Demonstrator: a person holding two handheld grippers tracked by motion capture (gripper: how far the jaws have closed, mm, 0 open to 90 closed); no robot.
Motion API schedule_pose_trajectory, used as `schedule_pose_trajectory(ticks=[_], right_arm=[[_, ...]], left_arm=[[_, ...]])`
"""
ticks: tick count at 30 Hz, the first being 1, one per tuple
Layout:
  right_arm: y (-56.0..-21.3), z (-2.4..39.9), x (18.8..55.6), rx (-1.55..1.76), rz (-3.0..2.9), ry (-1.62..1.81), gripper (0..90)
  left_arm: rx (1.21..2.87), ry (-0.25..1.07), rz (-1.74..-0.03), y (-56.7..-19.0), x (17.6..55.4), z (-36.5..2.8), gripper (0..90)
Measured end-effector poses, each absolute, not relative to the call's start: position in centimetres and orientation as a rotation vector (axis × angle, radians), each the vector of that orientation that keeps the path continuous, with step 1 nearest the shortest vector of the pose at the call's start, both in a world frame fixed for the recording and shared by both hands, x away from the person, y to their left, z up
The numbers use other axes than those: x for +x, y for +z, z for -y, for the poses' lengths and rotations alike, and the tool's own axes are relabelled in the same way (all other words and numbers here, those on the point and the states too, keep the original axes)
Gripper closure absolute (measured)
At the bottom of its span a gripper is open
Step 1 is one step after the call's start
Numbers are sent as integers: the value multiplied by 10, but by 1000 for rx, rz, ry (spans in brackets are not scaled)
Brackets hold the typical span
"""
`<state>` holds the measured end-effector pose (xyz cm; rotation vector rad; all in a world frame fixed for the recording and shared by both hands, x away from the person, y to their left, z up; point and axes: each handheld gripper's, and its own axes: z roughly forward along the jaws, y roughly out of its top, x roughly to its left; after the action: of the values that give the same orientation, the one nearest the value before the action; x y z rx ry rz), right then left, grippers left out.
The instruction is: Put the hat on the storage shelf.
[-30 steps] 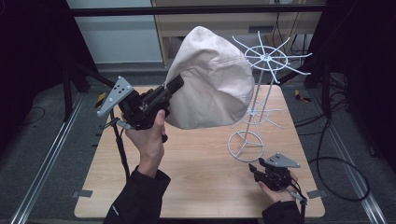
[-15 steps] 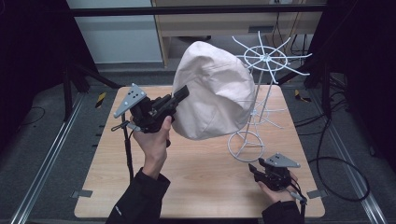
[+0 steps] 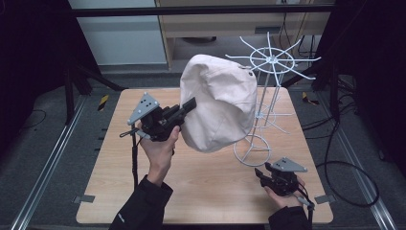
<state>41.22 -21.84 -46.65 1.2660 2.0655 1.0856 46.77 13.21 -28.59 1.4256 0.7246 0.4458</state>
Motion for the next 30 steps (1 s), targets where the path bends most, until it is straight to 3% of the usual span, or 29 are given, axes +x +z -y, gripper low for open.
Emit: schedule_pose_trajectory(ticks=[30], right_arm=[[-467, 218, 412, 1262, -2067, 1087, 531]], left_arm=[[1607, 419, -712, -310, 476, -95, 824]])
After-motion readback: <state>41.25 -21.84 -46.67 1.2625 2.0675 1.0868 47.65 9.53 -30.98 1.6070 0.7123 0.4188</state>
